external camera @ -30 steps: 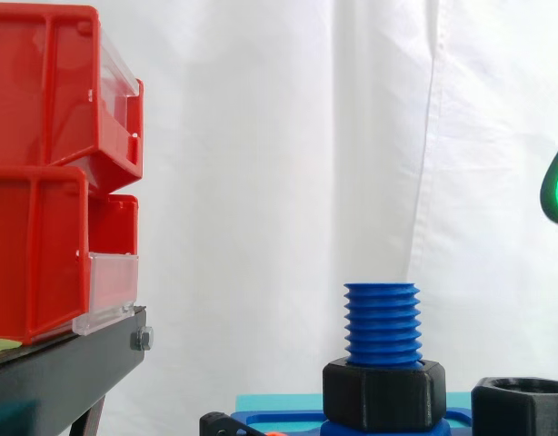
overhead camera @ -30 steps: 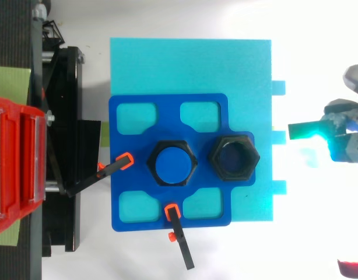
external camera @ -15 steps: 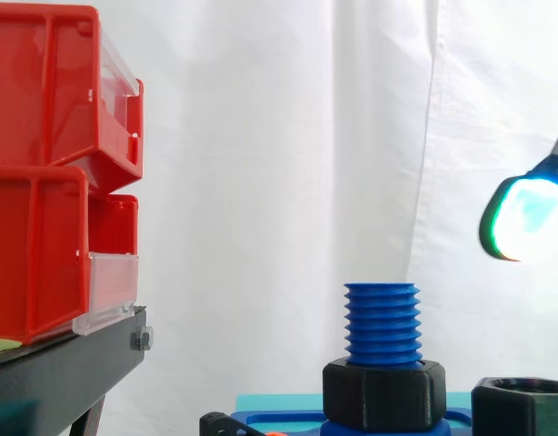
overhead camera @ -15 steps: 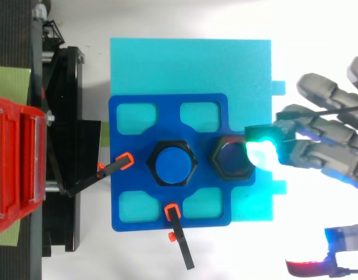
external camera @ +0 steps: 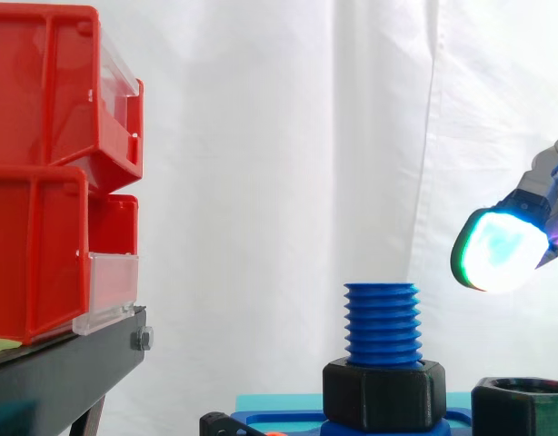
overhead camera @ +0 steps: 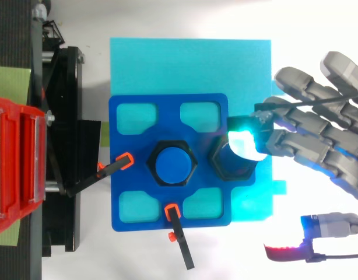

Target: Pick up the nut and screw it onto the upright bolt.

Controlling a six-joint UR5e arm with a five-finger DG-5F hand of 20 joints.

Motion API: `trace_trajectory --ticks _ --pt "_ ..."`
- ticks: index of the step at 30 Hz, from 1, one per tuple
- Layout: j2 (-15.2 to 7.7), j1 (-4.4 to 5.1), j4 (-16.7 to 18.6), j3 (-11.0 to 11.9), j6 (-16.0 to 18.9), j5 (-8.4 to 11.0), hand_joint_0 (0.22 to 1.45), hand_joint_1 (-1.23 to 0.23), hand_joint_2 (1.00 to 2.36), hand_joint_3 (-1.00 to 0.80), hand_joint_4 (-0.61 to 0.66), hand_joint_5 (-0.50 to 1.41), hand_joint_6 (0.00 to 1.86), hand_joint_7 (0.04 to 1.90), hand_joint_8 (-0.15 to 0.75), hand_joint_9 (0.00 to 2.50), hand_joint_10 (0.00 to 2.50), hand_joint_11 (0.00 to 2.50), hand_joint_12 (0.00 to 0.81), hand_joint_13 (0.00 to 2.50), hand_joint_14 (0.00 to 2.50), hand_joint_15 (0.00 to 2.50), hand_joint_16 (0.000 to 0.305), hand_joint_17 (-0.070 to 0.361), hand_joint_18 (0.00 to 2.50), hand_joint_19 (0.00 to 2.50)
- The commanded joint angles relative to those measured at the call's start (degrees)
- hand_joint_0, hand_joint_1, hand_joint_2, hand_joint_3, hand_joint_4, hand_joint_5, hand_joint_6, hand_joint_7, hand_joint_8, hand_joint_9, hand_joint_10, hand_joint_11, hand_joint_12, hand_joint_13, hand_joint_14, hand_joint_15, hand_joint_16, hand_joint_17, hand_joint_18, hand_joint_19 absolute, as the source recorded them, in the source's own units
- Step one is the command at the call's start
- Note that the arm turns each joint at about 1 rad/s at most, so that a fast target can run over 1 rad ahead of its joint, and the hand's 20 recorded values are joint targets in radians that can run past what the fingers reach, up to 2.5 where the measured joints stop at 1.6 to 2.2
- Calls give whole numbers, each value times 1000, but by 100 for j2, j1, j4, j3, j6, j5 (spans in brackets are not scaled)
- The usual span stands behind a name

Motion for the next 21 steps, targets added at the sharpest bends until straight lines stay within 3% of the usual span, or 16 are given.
trace_trajectory --ticks 1,11,21 --pt "-16 -34 27 -1 6 -10 401 -618 1000 -500 263 -221 502 739 311 410 0 0 415 253 0 0 53 119 0 0" --pt "-262 -34 88 8 59 7 400 -598 1000 -500 265 -221 502 740 314 412 0 0 415 269 0 0 52 118 17 0" --pt "-280 -69 238 -1 164 157 372 -609 1000 -500 269 -224 502 744 322 399 0 0 431 273 0 0 55 124 20 0"
